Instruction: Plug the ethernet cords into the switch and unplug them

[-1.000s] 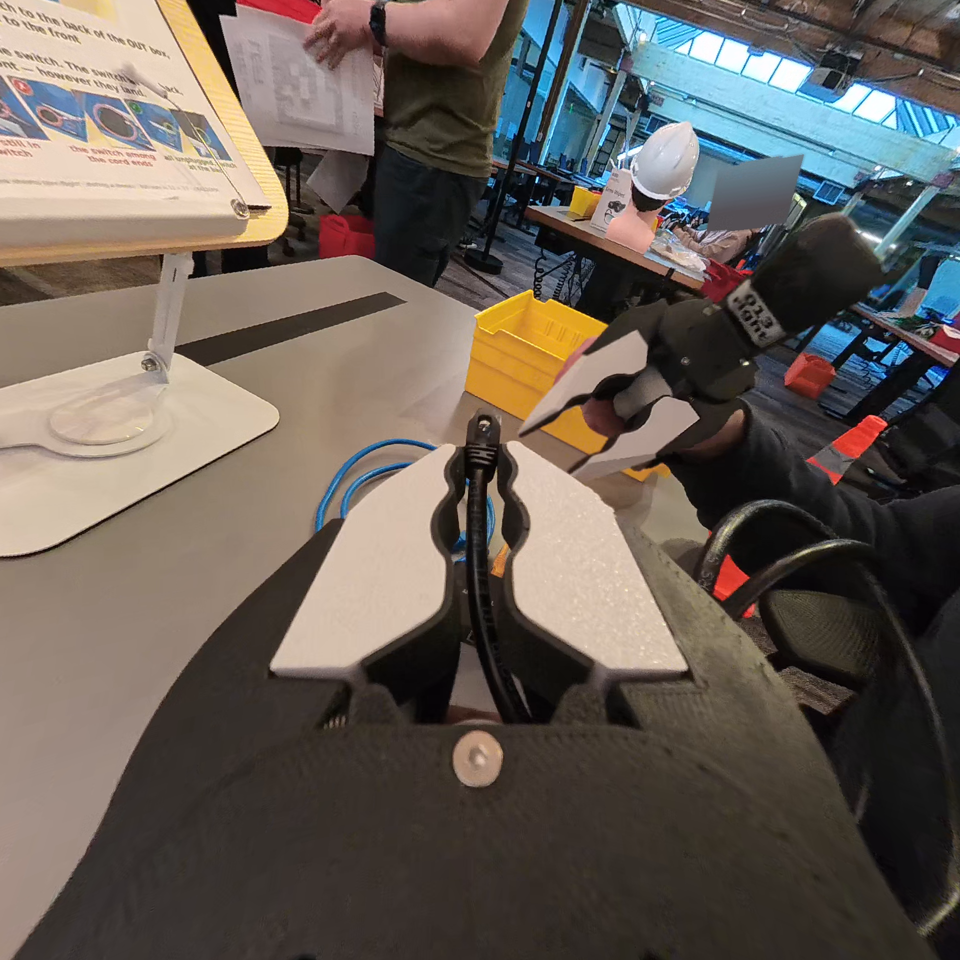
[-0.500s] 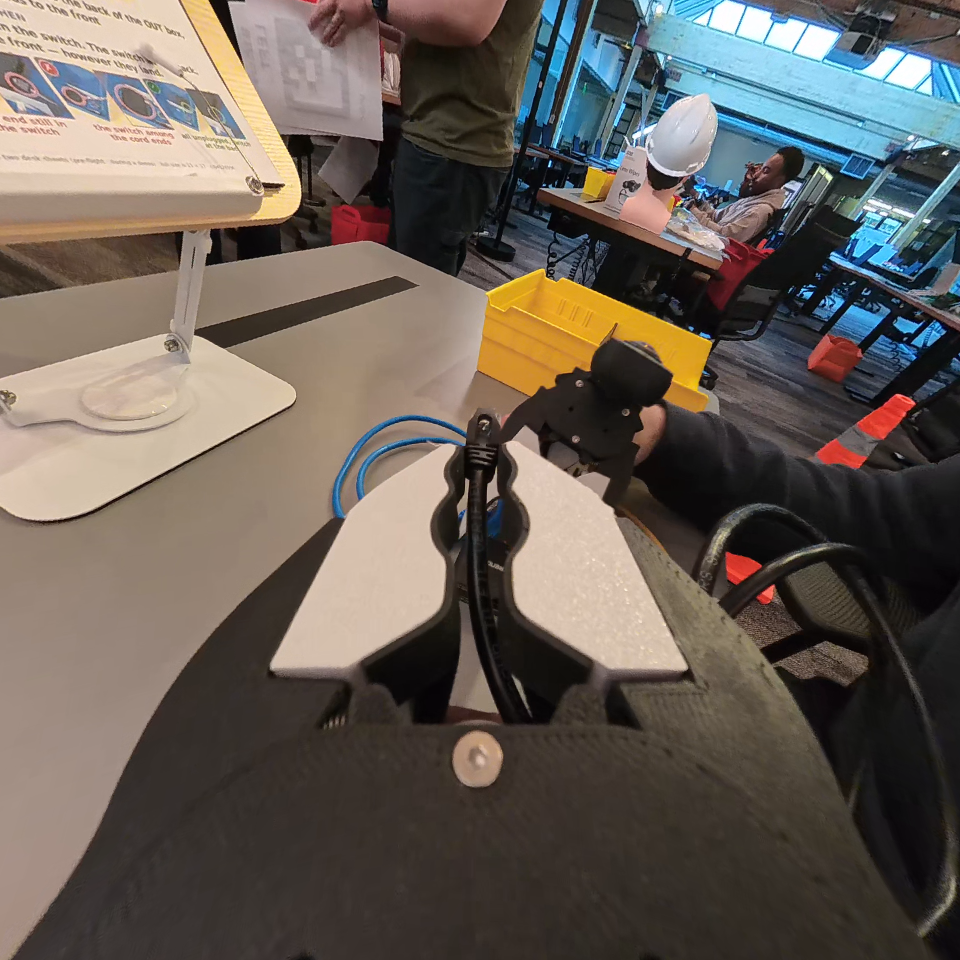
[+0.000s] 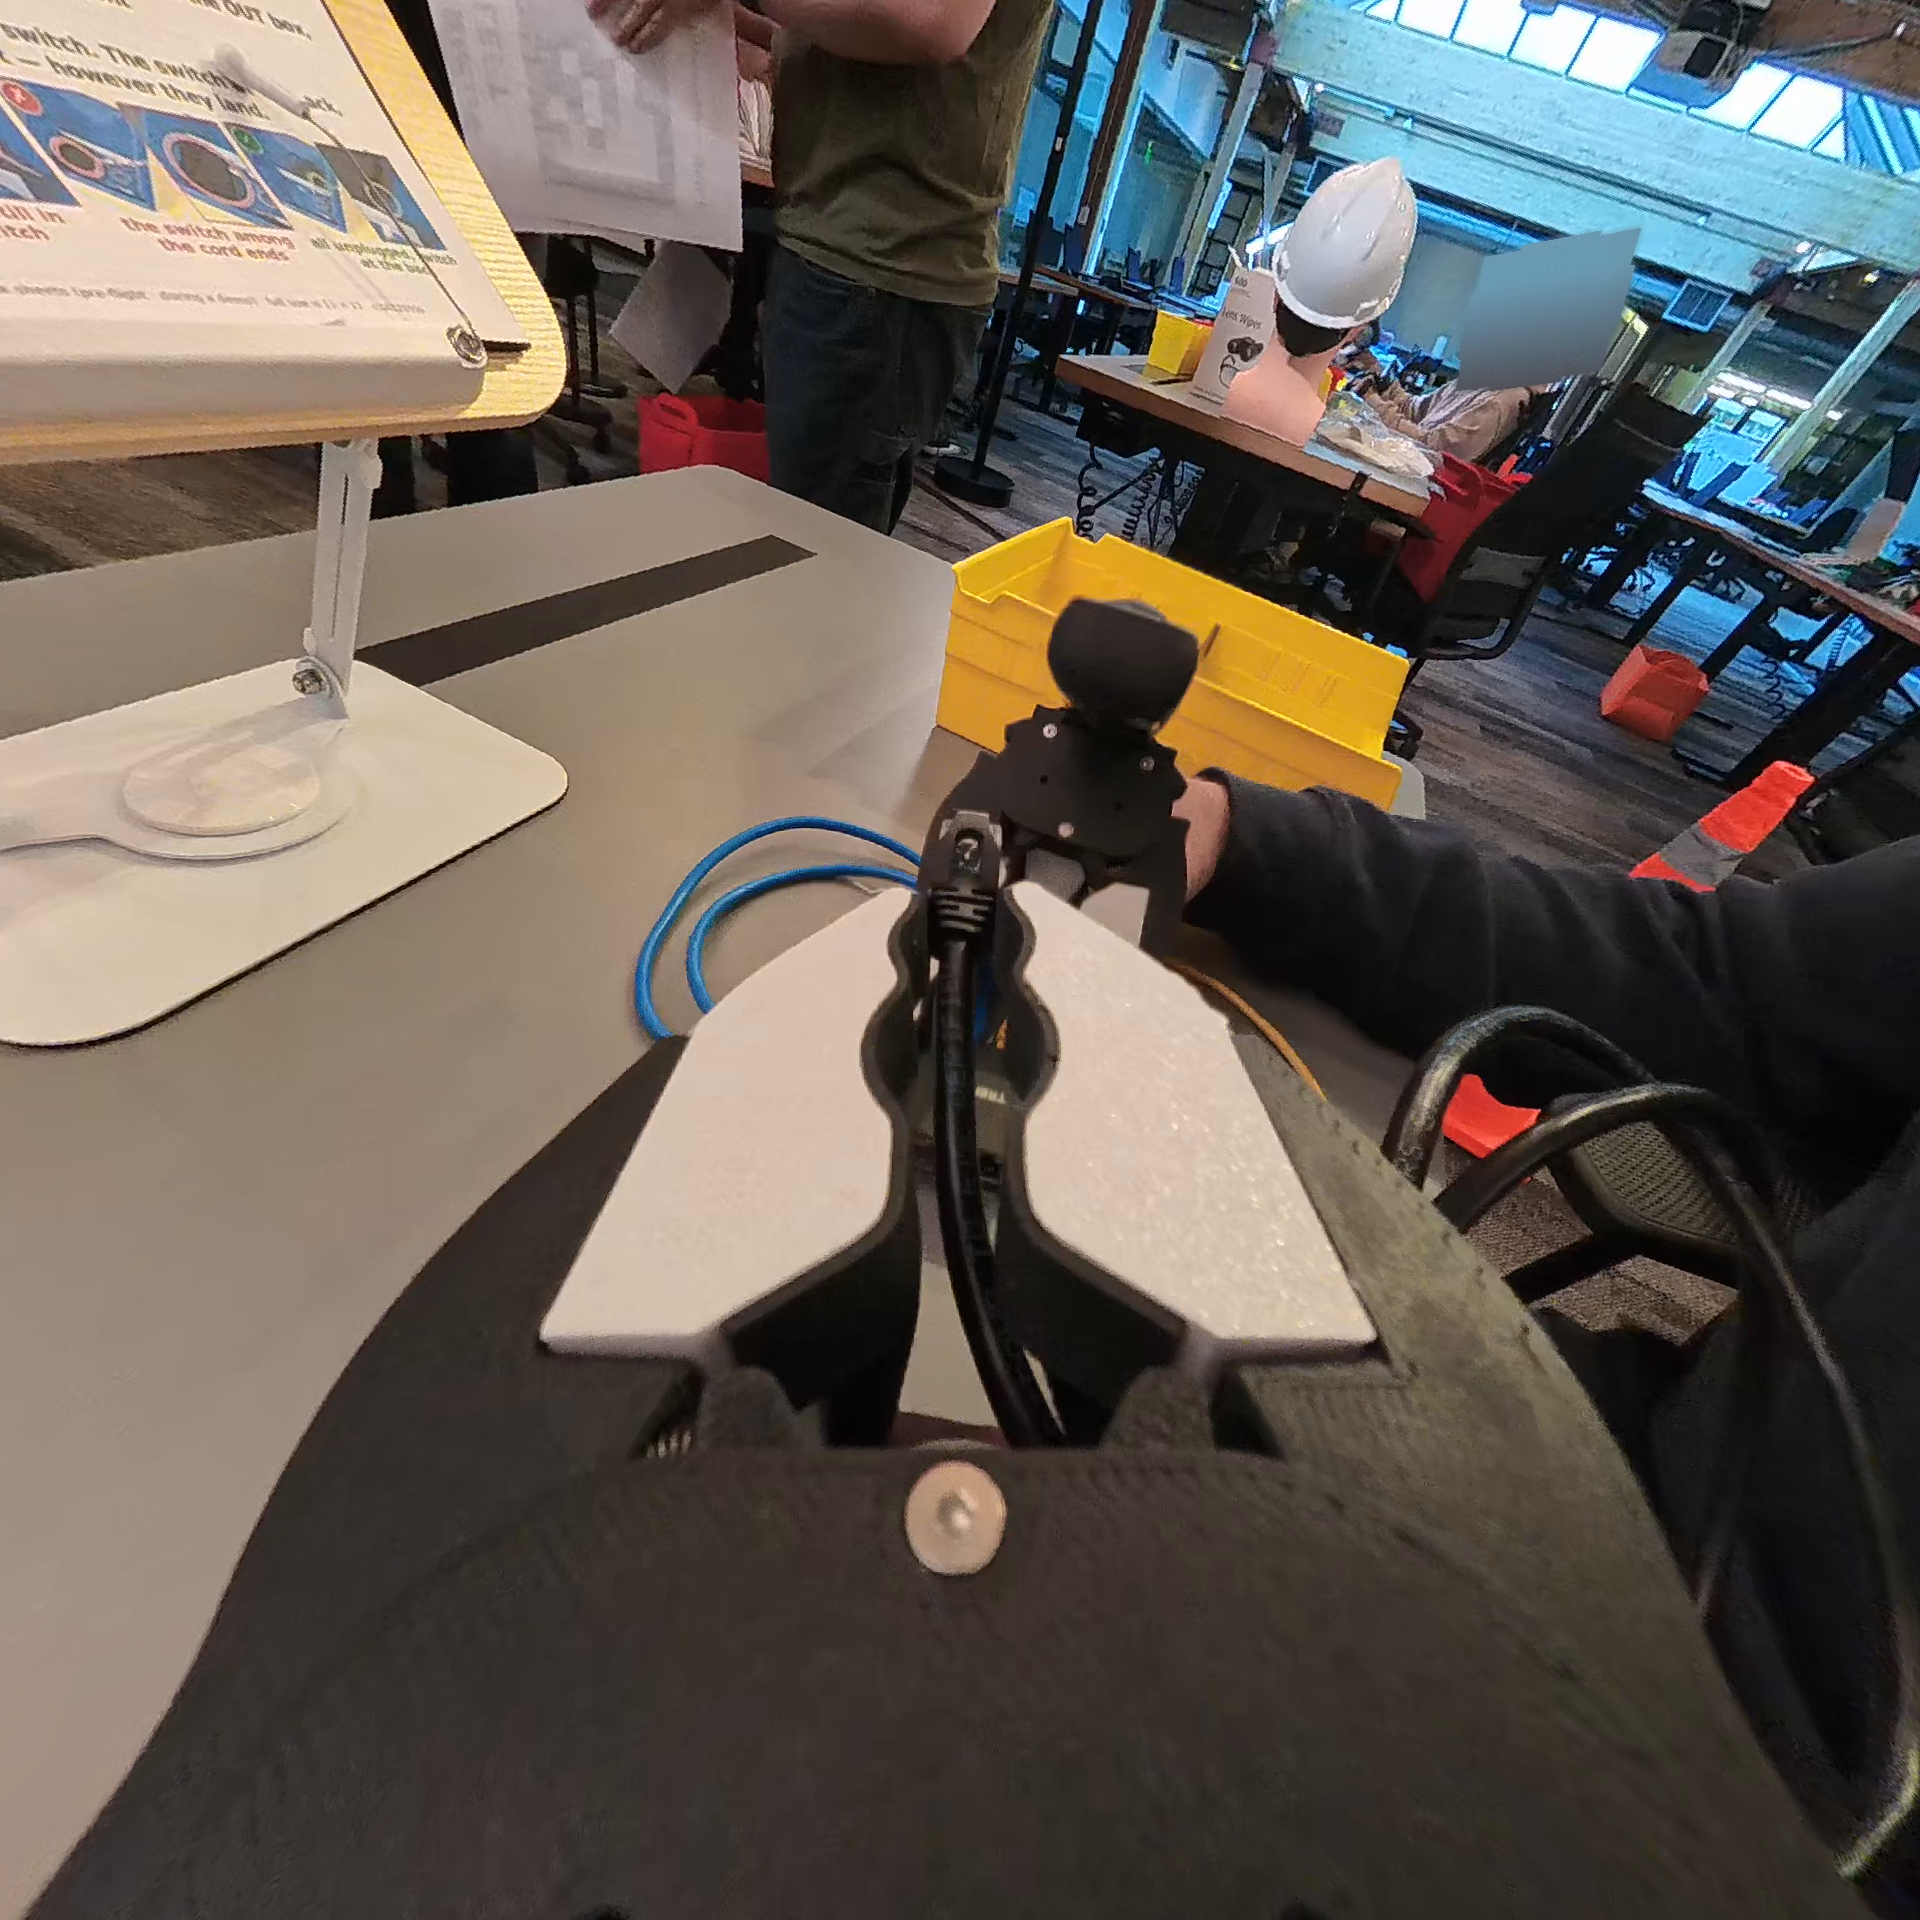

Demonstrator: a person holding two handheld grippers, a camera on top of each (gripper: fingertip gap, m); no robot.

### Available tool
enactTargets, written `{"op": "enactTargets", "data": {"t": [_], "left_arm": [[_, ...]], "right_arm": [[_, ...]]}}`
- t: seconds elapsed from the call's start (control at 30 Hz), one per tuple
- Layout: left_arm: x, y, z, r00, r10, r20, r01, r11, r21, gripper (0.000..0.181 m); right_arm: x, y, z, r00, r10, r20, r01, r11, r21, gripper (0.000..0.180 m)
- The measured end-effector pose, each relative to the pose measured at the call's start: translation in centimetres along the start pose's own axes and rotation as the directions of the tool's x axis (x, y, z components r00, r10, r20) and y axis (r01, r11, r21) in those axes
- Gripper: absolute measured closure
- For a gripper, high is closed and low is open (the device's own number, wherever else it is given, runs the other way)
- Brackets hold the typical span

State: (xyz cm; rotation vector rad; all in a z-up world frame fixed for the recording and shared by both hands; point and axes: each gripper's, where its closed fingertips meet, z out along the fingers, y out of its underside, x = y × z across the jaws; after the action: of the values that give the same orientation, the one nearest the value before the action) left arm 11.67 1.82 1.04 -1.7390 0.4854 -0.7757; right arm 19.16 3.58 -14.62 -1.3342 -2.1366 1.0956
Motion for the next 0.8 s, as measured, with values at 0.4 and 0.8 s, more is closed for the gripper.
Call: {"op": "enactTargets", "data": {"t": [0.4,0.8], "left_arm": [[0.6,0.2,0.8,0.999,0.041,-0.010,-0.041,0.998,-0.057,0.169],[1.3,0.3,1.8,0.997,0.059,-0.040,-0.063,0.992,-0.108,0.169]], "right_arm": [[0.3,-7.6,-5.5,0.997,0.019,0.070,-0.039,0.951,0.306,0.121],[1.5,-10.5,-7.6,0.999,-0.027,0.032,0.017,0.957,0.289,0.121]]}}
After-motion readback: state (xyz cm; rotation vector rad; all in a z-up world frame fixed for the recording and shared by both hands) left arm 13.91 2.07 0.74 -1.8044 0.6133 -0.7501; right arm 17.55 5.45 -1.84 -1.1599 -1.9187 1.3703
